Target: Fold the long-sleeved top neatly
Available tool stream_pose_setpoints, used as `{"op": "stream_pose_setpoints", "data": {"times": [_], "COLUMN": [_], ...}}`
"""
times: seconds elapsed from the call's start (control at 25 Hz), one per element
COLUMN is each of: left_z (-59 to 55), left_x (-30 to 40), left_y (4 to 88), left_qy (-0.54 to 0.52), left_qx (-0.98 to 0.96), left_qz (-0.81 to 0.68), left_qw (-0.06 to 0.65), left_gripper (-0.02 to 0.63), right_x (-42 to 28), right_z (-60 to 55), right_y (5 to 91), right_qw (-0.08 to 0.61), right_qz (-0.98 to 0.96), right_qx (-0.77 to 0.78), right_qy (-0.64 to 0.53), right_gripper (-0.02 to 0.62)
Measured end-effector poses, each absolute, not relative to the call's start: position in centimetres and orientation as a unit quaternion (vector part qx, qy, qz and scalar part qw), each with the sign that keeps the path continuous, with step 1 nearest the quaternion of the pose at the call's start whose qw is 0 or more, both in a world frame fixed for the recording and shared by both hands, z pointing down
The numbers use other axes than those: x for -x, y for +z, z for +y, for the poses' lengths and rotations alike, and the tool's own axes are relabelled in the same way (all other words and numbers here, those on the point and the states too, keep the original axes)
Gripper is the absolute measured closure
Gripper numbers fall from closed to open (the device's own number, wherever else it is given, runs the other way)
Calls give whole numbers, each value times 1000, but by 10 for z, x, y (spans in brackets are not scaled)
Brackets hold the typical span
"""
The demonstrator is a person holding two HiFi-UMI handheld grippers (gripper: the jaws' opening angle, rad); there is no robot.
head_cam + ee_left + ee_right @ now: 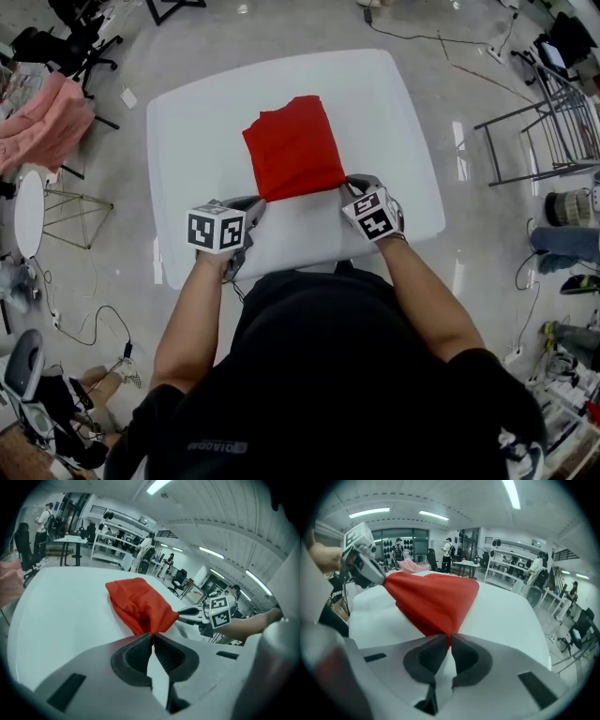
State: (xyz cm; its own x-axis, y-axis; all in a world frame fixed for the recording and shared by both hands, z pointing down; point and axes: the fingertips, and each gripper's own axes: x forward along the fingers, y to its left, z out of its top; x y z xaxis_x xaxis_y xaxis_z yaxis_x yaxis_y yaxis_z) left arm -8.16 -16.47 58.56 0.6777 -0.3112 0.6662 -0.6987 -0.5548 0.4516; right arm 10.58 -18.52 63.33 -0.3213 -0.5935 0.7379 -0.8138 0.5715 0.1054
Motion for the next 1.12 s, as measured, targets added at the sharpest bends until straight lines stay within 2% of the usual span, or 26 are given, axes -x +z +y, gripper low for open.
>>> {"op": "stream_pose_setpoints", "data": {"times": [0.12, 0.24, 0.32, 0.36, 0.4, 0.52, 0.68, 0.92, 1.12], "left_z": [-147, -146, -147, -147, -146, -146, -149, -149, -152], "left_x": [80, 84, 83, 81, 79, 76, 67, 57, 60], "left_y": [620, 641, 646, 647, 646, 644, 642, 637, 638], "left_qy": [283, 266, 257, 259, 265, 283, 271, 279, 269], "left_qx": [-816, -784, -772, -774, -780, -792, -786, -778, -768], "left_qz": [-310, -343, -355, -357, -358, -366, -379, -388, -402], "left_qw": [398, 444, 459, 453, 439, 399, 406, 407, 419], "left_gripper": [586, 584, 584, 584, 584, 584, 584, 584, 584], "right_x": [-112, -110, -107, -106, -106, -103, -80, 4, 56], "right_z": [-177, -169, -163, -161, -160, -168, -216, -300, -329], "right_y": [642, 643, 639, 633, 622, 583, 551, 552, 587], "right_qw": [392, 432, 442, 434, 419, 366, 340, 394, 485], "right_qz": [-797, -800, -811, -820, -832, -865, -892, -901, -871], "right_qx": [-435, -402, -370, -356, -344, -317, -278, -182, -78], "right_qy": [149, 107, 101, 108, 118, 133, 108, 19, -4], "right_gripper": [563, 555, 511, 466, 450, 459, 480, 460, 420]}}
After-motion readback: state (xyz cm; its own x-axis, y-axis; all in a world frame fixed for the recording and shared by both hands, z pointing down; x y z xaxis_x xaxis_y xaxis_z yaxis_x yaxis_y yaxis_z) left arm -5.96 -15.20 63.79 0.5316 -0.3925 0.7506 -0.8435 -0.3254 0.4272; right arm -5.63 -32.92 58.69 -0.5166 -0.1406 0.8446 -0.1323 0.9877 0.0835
